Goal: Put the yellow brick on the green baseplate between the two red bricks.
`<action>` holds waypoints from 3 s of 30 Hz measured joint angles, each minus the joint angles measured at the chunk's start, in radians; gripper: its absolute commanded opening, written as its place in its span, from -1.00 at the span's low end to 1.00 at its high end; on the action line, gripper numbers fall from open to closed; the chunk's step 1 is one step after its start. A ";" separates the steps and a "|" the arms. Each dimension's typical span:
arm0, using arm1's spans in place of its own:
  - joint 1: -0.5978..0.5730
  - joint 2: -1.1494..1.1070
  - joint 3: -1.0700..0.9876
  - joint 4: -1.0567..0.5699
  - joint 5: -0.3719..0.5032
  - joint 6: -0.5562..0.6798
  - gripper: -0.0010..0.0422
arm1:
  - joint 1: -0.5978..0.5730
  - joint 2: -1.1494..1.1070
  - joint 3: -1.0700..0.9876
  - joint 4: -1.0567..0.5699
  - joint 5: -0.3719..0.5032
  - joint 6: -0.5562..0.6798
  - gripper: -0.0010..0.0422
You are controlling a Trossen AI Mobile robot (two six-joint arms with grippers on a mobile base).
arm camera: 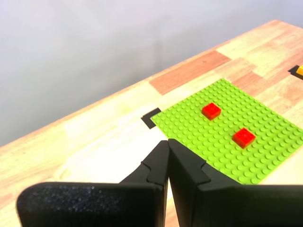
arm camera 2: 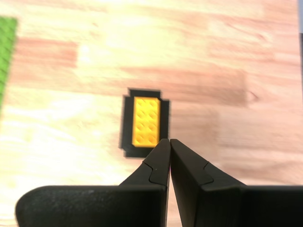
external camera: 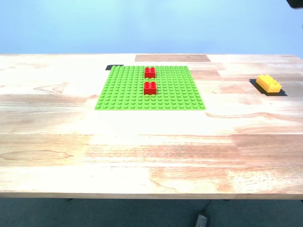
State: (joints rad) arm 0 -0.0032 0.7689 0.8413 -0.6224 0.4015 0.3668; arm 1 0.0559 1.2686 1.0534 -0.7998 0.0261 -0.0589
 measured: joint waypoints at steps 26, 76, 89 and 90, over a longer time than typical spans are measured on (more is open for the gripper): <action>0.000 -0.029 -0.008 0.053 -0.002 0.007 -0.96 | -0.057 0.316 0.019 0.076 -0.094 -0.032 0.52; 0.000 -0.036 -0.036 0.050 -0.002 0.023 -0.96 | -0.047 0.420 0.005 0.217 -0.109 -0.062 -0.68; 0.000 -0.043 -0.037 0.051 -0.002 0.022 -0.96 | 0.195 0.193 0.059 0.203 -0.282 -0.330 -0.68; 0.000 -0.044 -0.037 0.051 -0.002 0.022 -0.96 | 0.224 0.193 0.073 0.201 -0.284 -0.346 -0.68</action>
State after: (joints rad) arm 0 -0.0036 0.7250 0.8047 -0.5716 0.3996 0.3889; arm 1 0.2798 1.4616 1.1267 -0.5991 -0.2577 -0.4053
